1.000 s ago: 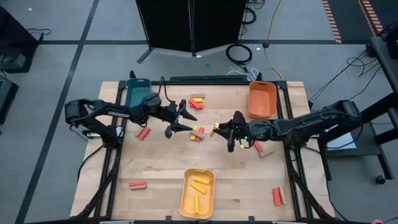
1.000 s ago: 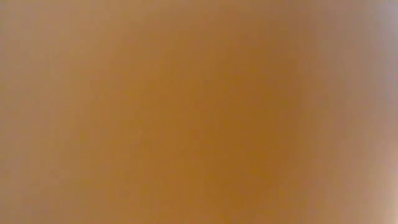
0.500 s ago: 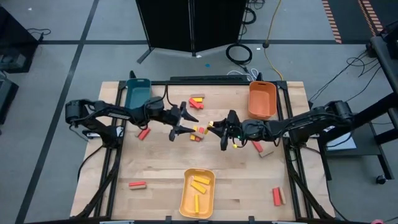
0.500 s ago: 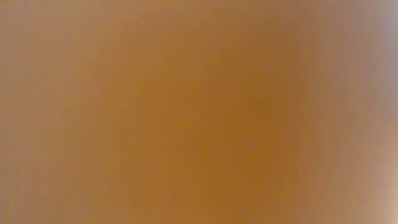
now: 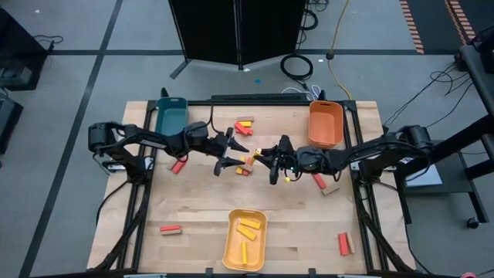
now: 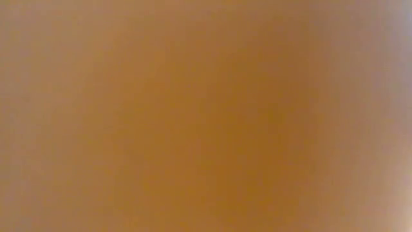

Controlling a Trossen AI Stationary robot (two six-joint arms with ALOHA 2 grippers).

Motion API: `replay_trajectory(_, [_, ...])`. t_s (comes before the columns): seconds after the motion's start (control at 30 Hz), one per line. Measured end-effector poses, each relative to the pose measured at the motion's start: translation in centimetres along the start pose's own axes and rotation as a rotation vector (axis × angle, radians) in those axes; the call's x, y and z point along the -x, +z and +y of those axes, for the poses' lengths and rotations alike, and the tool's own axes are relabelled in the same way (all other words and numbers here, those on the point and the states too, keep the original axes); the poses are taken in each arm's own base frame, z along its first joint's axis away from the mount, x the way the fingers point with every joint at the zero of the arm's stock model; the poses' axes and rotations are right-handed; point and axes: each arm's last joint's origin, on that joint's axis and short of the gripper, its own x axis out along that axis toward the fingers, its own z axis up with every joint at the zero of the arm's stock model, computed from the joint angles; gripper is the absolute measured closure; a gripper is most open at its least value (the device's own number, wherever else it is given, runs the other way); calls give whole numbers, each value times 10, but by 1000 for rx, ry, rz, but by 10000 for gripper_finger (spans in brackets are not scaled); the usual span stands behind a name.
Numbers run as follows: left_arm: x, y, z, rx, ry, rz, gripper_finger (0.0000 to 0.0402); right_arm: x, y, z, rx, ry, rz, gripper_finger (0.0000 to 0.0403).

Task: Sort blocks
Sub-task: Put the yellow block into the yellow bin

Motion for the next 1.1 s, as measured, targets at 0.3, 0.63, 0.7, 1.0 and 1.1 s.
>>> replay_trajectory(0.3, [-5, 5, 1, 45, -54, 31, 176, -5, -6, 0, 46, 9, -6, 354])
replay_trajectory(0.63, [-5, 7, -1, 48, -146, 31, 176, -5, -2, 3, 60, 69, -27, 354])
replay_trajectory(0.7, [-5, 7, -1, 49, -150, 31, 176, -9, -1, 5, 64, 71, -31, 354])
replay_trajectory(1.0, [-5, 6, -2, 53, -161, 38, 176, -35, 0, 17, 158, 72, 49, 354])
replay_trajectory(1.1, [-5, 5, -2, 60, -162, 48, 176, -38, 3, 19, 172, 68, 57, 354])
